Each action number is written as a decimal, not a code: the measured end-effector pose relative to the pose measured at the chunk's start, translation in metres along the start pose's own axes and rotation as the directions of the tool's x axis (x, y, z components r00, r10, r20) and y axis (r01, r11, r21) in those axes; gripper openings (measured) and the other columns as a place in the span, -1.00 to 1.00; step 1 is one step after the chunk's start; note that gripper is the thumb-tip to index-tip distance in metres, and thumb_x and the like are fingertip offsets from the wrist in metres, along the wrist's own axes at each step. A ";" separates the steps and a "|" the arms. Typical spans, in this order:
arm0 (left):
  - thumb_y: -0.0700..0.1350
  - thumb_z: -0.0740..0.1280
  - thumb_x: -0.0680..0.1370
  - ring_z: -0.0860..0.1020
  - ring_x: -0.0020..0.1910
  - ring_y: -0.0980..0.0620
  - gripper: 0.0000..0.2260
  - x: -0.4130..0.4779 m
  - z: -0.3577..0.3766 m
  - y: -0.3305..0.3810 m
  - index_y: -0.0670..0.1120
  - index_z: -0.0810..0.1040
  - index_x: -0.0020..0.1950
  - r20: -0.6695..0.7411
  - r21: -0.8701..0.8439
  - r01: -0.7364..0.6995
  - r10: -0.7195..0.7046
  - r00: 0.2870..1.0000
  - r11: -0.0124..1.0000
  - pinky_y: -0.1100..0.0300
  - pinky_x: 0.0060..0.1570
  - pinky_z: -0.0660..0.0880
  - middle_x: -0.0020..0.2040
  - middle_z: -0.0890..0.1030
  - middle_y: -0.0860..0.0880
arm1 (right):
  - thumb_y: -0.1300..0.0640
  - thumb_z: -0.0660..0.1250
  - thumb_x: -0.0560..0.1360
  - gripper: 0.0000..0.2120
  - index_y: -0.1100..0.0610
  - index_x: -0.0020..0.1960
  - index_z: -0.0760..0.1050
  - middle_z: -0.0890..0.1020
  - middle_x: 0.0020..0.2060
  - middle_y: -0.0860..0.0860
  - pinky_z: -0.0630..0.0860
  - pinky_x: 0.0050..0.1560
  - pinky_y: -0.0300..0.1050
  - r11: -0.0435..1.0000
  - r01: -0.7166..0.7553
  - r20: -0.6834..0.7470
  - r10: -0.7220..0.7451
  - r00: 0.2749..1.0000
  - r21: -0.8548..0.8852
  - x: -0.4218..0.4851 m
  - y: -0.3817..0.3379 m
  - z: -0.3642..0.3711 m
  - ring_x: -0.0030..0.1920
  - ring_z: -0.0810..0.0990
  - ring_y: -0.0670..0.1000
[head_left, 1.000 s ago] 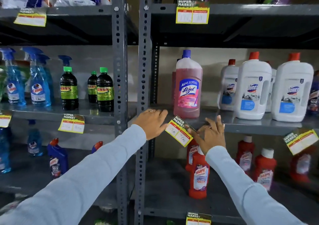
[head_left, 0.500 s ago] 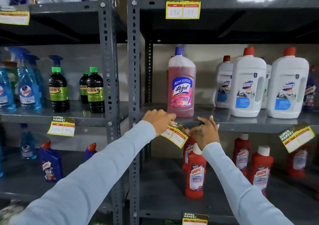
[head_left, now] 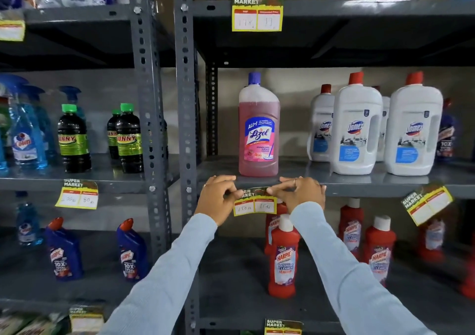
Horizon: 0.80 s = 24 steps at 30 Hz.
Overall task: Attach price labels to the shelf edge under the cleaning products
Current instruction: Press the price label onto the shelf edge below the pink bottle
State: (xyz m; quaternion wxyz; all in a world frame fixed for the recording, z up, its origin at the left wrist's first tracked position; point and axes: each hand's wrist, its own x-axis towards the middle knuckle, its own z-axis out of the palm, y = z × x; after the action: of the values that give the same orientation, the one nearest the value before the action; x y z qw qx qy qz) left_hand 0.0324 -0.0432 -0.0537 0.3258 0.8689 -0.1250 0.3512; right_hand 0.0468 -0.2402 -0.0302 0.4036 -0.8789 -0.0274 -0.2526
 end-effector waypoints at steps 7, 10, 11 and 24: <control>-0.02 0.40 0.45 0.46 0.05 -0.01 -0.74 0.006 -0.001 0.009 -0.16 0.50 -0.34 -0.056 0.020 0.048 -0.047 0.997 0.999 0.12 0.03 0.32 0.09 0.63 -0.06 | -0.11 0.45 0.30 -0.85 -0.08 -0.20 0.67 0.66 0.05 0.02 0.01 0.46 0.25 0.988 -0.098 -0.088 0.088 0.992 -0.119 -0.003 -0.007 0.005 0.26 0.44 0.12; -0.04 0.41 0.44 0.47 0.02 -0.04 -0.74 0.007 0.001 0.011 -0.13 0.47 -0.36 -0.094 0.034 0.044 -0.040 0.995 0.998 0.05 0.03 0.35 0.05 0.64 -0.06 | -0.13 0.45 0.29 -0.86 -0.09 -0.22 0.67 0.66 0.03 0.00 0.04 0.44 0.26 0.985 -0.096 -0.111 0.081 0.991 -0.144 -0.003 -0.009 0.007 0.25 0.43 0.11; -0.05 0.41 0.44 0.46 0.00 -0.03 -0.74 0.007 0.002 0.012 -0.12 0.45 -0.36 -0.112 0.033 0.045 -0.041 0.993 0.998 0.03 0.03 0.37 0.03 0.64 -0.06 | -0.14 0.44 0.29 -0.86 -0.10 -0.22 0.66 0.66 0.02 0.00 0.05 0.44 0.26 0.983 -0.090 -0.123 0.070 0.990 -0.160 -0.004 -0.009 0.008 0.24 0.43 0.10; -0.38 0.33 0.39 0.51 0.03 -0.07 -0.73 0.000 0.007 0.027 -0.05 0.38 -0.08 -0.228 -0.067 0.137 -0.148 0.962 0.988 0.05 0.03 0.41 -0.03 0.60 -0.06 | 0.41 0.24 0.37 -0.60 -0.02 -0.05 0.62 0.69 0.02 -0.01 0.45 0.20 0.00 0.969 0.169 -0.027 -0.177 0.984 -0.181 0.003 0.018 -0.035 0.01 0.62 0.10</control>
State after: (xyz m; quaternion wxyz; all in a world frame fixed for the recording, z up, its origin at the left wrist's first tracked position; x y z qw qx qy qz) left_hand 0.0240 -0.0687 -0.0446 0.3844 0.8201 -0.0321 0.4226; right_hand 0.0388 -0.2780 -0.0219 0.3004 -0.9002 -0.0727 -0.3069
